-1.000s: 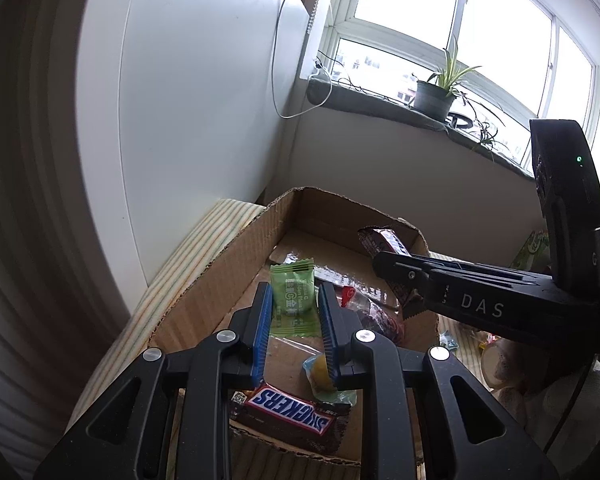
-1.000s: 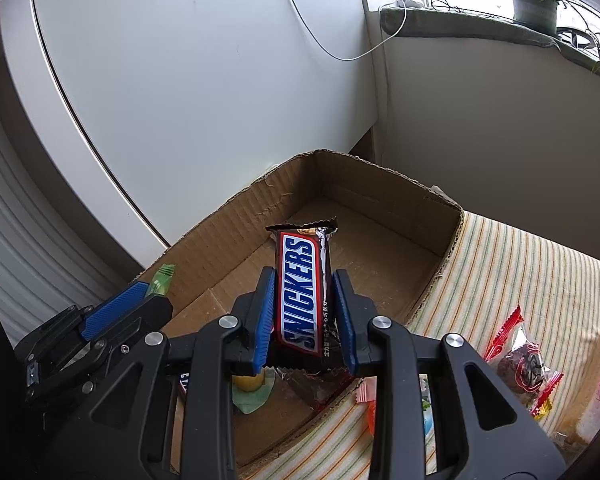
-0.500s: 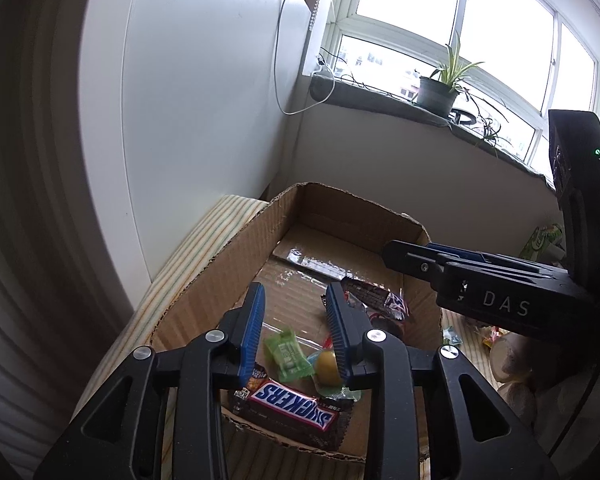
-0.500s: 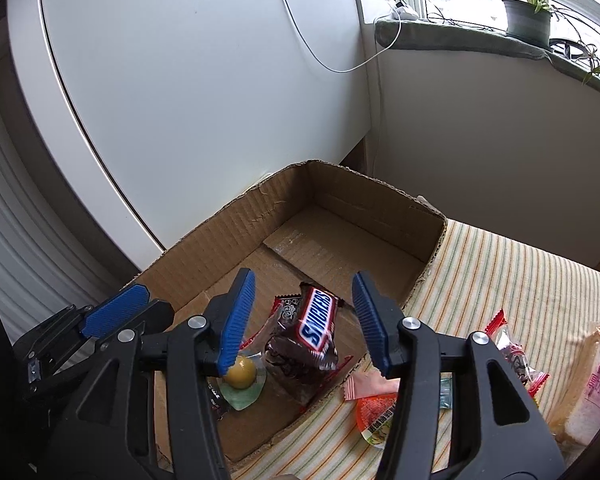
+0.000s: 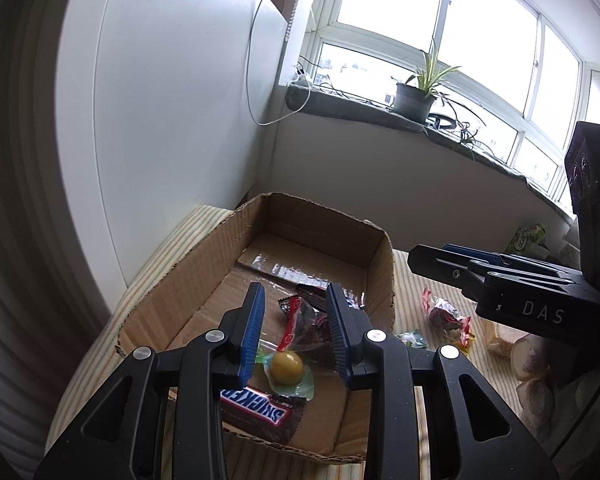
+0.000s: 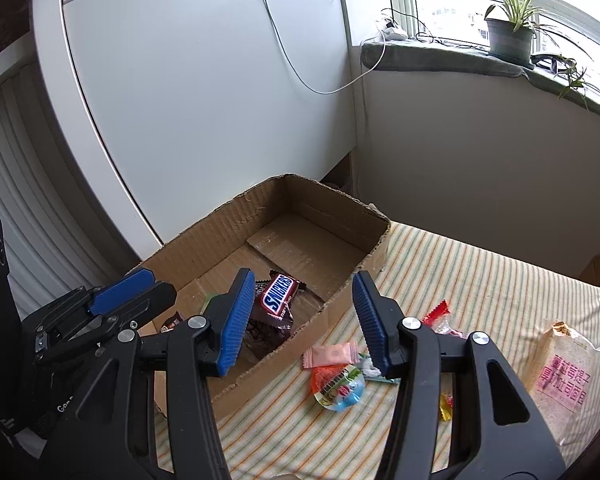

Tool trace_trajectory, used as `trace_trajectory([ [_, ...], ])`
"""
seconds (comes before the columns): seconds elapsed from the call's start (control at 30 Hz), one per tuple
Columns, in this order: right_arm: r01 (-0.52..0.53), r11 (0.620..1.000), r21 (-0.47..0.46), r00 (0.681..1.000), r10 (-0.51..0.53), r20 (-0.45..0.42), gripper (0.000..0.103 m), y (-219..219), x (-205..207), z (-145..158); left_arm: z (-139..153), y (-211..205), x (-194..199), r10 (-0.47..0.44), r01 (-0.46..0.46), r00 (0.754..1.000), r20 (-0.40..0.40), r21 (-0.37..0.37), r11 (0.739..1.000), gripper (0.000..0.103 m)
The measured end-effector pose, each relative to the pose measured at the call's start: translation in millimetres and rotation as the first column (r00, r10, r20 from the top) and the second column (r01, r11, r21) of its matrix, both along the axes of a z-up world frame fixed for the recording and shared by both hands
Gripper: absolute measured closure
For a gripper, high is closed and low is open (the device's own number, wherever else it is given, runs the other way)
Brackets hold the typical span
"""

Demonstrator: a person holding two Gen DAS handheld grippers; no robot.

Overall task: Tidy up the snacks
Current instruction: 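Grasp the red-wrapped chocolate bag with the right gripper while the left gripper grasps the green ball candy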

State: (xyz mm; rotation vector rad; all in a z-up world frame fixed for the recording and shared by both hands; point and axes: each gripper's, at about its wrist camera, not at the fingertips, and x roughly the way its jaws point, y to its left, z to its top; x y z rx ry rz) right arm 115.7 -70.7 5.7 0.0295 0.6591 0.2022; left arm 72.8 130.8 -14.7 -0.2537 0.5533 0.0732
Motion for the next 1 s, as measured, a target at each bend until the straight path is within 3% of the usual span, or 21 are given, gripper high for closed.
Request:
trace_trajectory([
  [0.37, 0.045, 0.999, -0.004, 0.999, -0.045, 0.027, 0.050, -47, -33, 10, 10, -31, 2, -0.077, 0.078, 0.997, 0.021, -0.004, 0.997, 0.073],
  [0.63, 0.075, 0.997, 0.034, 0.997, -0.074, -0.028, 0.050, -92, -37, -8, 6, -69, 3, -0.182, 0.182, 0.983, 0.001, 0.006, 0.983, 0.073],
  [0.8, 0.053, 0.998, 0.039, 0.997, -0.050, -0.062, 0.050, -111, -46, -20, -11, -105, 1, -0.290, 0.293, 0.955, -0.054, 0.040, 0.955, 0.073],
  [1.0, 0.069, 0.994, 0.082, 0.994, -0.062, -0.091, 0.050, -136, -48, -32, -35, -143, -10, -0.442, 0.447, 0.888, -0.125, 0.012, 0.894, 0.073],
])
